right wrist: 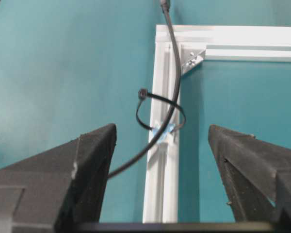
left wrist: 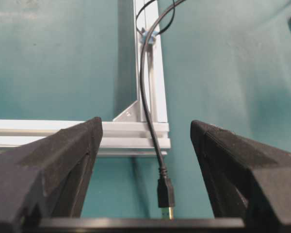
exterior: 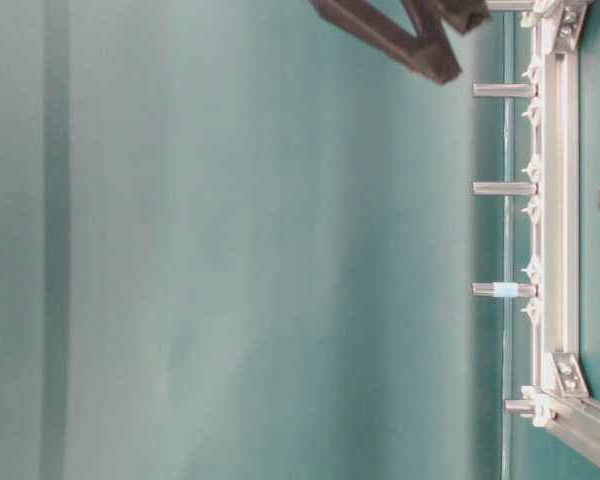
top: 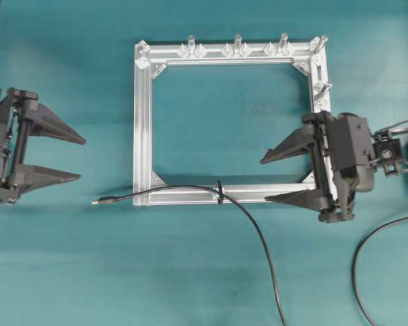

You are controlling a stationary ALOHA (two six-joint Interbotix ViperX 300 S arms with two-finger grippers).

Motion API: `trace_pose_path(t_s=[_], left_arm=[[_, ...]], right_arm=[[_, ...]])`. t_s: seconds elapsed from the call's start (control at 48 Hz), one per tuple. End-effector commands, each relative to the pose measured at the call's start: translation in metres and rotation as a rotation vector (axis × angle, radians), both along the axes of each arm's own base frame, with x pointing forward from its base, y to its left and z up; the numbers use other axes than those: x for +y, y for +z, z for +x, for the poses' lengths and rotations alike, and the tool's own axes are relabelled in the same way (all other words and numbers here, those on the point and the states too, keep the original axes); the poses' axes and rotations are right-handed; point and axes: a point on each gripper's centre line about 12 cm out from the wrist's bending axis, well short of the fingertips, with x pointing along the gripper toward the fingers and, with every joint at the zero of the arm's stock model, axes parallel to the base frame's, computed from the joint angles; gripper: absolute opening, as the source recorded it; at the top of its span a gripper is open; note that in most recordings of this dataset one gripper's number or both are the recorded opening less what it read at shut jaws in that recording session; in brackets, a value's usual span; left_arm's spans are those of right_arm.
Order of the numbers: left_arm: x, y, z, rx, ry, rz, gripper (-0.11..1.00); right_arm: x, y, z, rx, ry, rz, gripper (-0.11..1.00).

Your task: Insert the wire through the string loop located in the center.

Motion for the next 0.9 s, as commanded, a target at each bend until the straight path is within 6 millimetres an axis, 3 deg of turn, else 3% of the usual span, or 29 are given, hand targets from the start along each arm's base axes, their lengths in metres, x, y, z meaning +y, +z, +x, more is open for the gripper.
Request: trace_pose_path(t_s=[0.0,0.875], left_arm=[[0.0023,0.0060,-0.0004,-0.032,0.001,0.022,0.75],[0.0058,0.0033,-0.0039,-0.035,0.010,0.039,0.75]], right_arm=[[-0.0011,0.0081,-0.0022,-0.035,-0.001,0.002,0.78],[-0.0074,0.0067,-0.0049,-0.034,-0.022,0.002,0.78]])
